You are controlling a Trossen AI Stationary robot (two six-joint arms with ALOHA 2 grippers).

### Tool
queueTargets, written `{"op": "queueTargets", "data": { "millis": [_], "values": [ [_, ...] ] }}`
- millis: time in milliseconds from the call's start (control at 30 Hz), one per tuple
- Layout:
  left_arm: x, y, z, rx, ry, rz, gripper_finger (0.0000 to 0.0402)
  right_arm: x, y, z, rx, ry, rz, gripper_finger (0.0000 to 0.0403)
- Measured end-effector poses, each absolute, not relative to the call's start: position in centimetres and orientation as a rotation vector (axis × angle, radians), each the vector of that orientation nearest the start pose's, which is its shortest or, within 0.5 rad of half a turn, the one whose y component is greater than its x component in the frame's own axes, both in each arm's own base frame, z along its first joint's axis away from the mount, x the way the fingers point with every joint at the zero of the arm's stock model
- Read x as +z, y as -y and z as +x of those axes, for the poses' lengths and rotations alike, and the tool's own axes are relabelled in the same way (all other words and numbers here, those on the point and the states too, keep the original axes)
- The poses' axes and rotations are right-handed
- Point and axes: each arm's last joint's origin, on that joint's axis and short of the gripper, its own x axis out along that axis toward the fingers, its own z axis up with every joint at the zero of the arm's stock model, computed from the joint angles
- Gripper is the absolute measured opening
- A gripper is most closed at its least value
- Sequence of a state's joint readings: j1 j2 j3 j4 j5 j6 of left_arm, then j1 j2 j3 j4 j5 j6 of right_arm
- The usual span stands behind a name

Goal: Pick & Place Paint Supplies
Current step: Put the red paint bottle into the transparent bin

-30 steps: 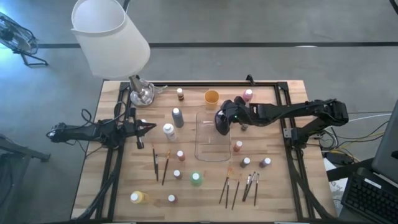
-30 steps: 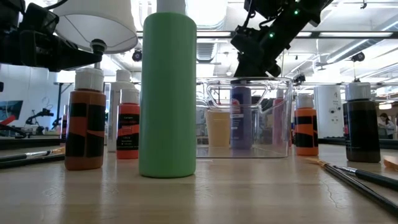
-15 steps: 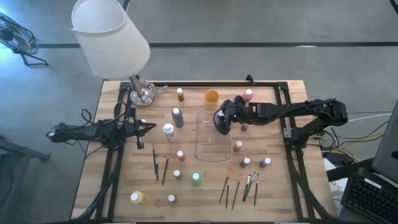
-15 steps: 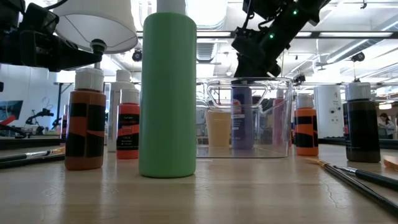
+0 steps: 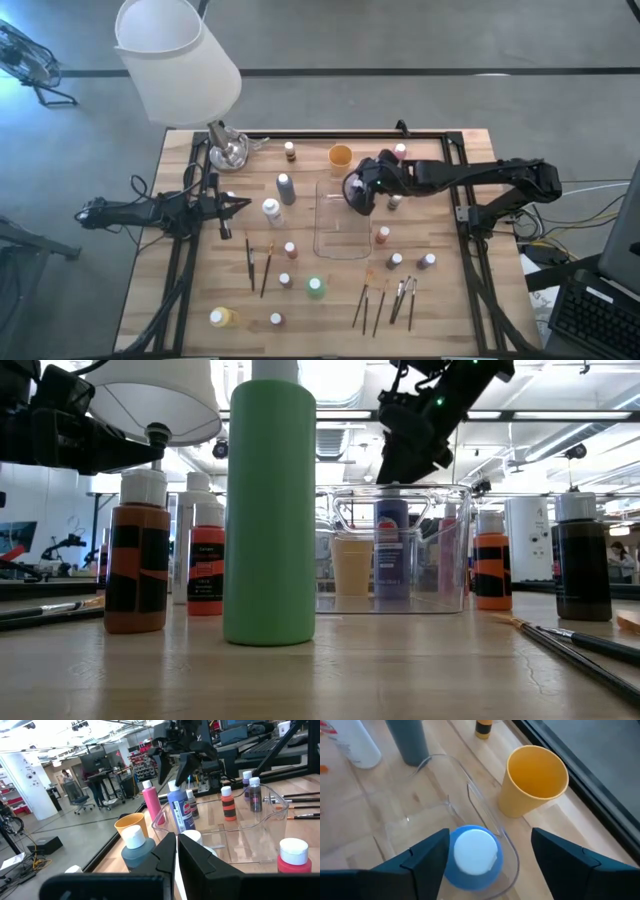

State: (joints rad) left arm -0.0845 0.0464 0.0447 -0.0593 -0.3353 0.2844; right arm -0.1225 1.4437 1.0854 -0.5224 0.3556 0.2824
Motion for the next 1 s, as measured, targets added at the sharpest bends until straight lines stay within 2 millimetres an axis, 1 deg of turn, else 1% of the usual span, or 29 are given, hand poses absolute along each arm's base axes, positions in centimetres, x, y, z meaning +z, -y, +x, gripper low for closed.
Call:
{"op": "queueTargets", "data": {
  "millis": [133, 267, 367, 467, 567, 667, 733, 833, 900, 1000],
  "values": [
    [17.0, -0.1, 9.7, 0.240, -0.095, 0.296, 0.0023, 27.6, 4.6, 29.1, -0.580, -0.863, 0.125, 0.0290],
    [17.0, -0.1, 9.7, 0.241, -0.095, 0.296, 0.0023, 29.4, 4.7, 28.5, -0.635, -0.926, 0.080, 0.0295],
    [17.0, -0.1, 9.7, 0.240, -0.095, 0.296, 0.0023, 30.7, 4.7, 27.4, -0.692, -0.978, 0.037, 0.0291],
    [17.0, -0.1, 9.7, 0.241, -0.095, 0.296, 0.0023, 31.8, 4.6, 26.0, -0.701, -0.999, 0.030, 0.0281],
    [16.9, -0.1, 9.7, 0.240, -0.095, 0.296, 0.0023, 33.3, 4.4, 24.3, -0.704, -0.951, 0.047, 0.0270],
    [17.0, -0.1, 9.7, 0.241, -0.095, 0.296, 0.0023, 34.8, 4.2, 22.2, -0.705, -0.891, 0.007, 0.0257],
    [17.0, -0.1, 9.7, 0.240, -0.096, 0.296, 0.0023, 35.7, 4.2, 20.9, -0.742, -0.842, -0.004, 0.0249],
    [17.0, -0.1, 9.7, 0.240, -0.095, 0.296, 0.0023, 36.9, 4.1, 19.1, -0.800, -0.741, 0.048, 0.0238],
    [16.9, -0.1, 9.7, 0.240, -0.096, 0.296, 0.0023, 37.5, 4.0, 18.2, -0.804, -0.702, 0.070, 0.0232],
    [17.0, -0.1, 9.7, 0.240, -0.095, 0.296, 0.0023, 37.7, 3.9, 17.3, -0.805, -0.674, 0.086, 0.0227]
  ]
}}
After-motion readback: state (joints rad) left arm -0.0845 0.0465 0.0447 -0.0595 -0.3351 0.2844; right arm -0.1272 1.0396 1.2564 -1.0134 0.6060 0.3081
